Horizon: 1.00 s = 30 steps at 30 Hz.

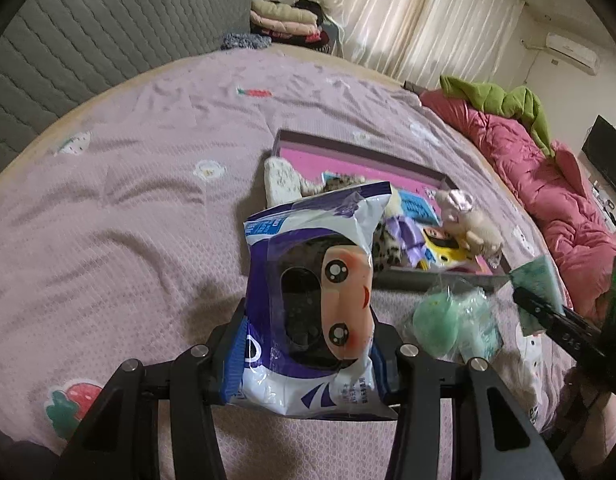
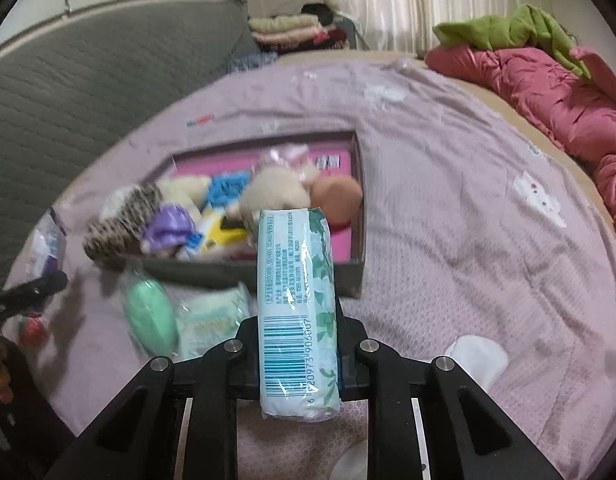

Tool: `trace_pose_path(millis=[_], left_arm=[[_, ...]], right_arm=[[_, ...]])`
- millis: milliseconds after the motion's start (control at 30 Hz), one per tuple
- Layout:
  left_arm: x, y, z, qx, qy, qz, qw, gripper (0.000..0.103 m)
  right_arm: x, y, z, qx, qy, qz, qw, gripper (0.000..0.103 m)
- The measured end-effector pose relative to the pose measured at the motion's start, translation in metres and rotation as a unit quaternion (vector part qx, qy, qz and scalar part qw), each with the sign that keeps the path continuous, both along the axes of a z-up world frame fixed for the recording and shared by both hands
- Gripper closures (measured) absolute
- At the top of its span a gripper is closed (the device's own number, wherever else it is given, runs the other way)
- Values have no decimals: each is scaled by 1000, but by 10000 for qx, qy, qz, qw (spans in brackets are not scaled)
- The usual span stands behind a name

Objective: Organize soft objects
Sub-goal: 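Grasp the purple wipe pack with the left tool while the right tool grasps a blue-striped tissue pack, then carry the wipe pack over the box with the left tool while the right tool lowers the tissue pack inside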

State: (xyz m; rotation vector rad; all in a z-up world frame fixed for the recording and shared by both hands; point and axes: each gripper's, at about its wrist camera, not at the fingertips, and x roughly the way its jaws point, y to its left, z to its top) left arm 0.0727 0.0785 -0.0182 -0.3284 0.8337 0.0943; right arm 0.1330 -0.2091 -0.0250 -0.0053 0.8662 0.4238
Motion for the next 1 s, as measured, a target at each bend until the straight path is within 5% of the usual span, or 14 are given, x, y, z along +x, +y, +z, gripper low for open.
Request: trace_pose_path(millis=[500, 1000], left_arm=[[9, -8, 24, 433, -470, -126, 9979, 53], [46, 5, 26, 339, -568, -112, 9977, 53]], right_arm=[[0, 24, 39, 332, -587, 263, 9974, 80], [11, 57, 44, 469, -734, 520, 9948, 80]])
